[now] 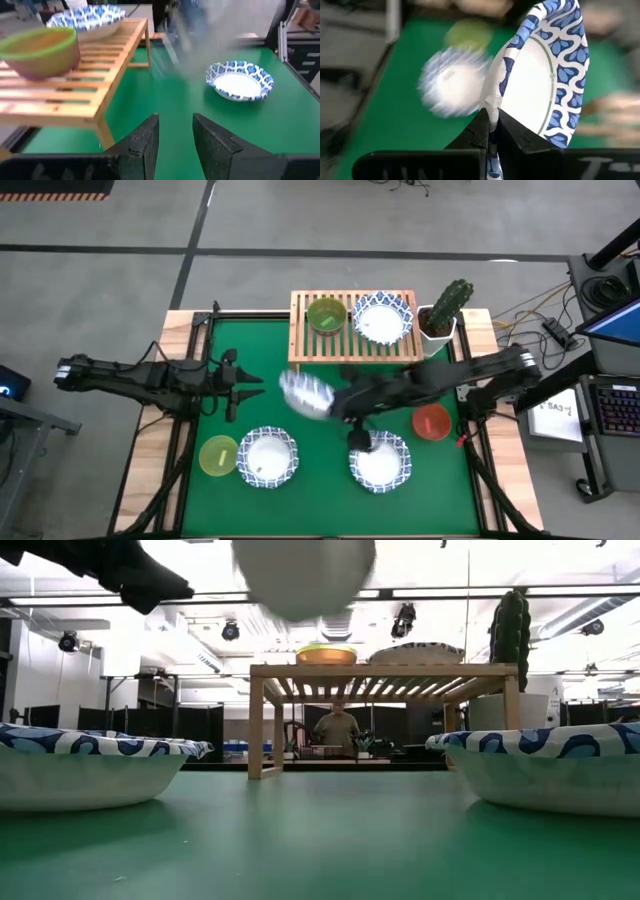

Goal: Place and stack bowls onto a shelf
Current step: Stack the big white bowl on the big white bowl on the shelf

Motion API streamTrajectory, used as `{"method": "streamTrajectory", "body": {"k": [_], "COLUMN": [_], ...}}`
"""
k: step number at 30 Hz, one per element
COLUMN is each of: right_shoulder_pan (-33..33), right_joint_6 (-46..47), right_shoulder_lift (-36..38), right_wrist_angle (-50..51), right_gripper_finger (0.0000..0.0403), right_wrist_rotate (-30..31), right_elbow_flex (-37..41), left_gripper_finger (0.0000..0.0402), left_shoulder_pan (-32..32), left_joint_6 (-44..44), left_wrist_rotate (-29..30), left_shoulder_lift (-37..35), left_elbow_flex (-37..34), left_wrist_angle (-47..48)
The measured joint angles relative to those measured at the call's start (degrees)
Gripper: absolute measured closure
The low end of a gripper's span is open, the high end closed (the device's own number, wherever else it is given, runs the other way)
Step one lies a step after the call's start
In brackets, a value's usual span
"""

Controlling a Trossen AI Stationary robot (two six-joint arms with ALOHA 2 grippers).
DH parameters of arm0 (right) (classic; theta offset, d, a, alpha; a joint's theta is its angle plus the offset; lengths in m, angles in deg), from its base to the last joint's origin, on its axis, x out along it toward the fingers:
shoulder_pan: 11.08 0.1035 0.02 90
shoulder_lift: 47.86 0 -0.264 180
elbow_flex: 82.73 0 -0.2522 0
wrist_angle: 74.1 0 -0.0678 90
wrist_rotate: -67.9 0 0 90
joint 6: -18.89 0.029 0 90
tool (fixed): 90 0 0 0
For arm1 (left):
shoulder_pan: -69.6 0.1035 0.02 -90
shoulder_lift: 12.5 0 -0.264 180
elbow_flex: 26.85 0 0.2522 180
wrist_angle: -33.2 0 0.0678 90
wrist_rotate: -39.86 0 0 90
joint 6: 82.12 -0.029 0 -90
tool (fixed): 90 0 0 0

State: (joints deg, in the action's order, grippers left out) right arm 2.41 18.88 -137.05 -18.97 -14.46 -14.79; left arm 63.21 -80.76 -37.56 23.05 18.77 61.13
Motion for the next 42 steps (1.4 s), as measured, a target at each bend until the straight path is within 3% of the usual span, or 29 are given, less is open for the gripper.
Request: {"method": "streamTrajectory", "body": {"k": [5, 8, 14, 26, 36, 42], "right_shoulder_pan": [0.3, -3.4, -13.3, -17.6, -18.8, -18.5], "right_joint_6": [-8.5, -4.7, 6.1, 1.3, 2.5, 4.2], "right_shoulder_lift": [5.8, 8.1, 9.5, 4.5, 1.8, 2.4], "right_wrist_angle": [7.0, 17.8, 34.6, 34.6, 34.6, 34.7], "right_gripper_finger": [0.0391, 0.0391, 0.0391, 0.0385, 0.0285, 0.0252], "right_wrist_rotate": [28.0, 37.3, 32.7, 32.3, 31.5, 30.1], "right_elbow_flex": [-3.6, -4.1, -2.4, 0.0, 0.1, 0.0], "left_gripper_finger": [0.0300, 0.0300, 0.0300, 0.0300, 0.0299, 0.0300], "left_shoulder_pan": [0.0, 0.0, 0.0, 0.0, 0.0, 0.0], "left_joint_6": [-0.9, -0.9, -1.5, -1.5, -2.2, -2.0], "left_wrist_rotate": [0.0, 0.0, 0.0, 0.0, 0.0, 0.0], "left_shoulder_lift": [0.2, 0.3, 0.5, 0.7, 0.9, 0.9], "left_elbow_flex": [-0.1, -0.1, -0.1, -0.1, -0.1, -0.1], "left_wrist_angle": [-1.1, -1.1, -1.3, -1.4, -1.4, -1.4]}}
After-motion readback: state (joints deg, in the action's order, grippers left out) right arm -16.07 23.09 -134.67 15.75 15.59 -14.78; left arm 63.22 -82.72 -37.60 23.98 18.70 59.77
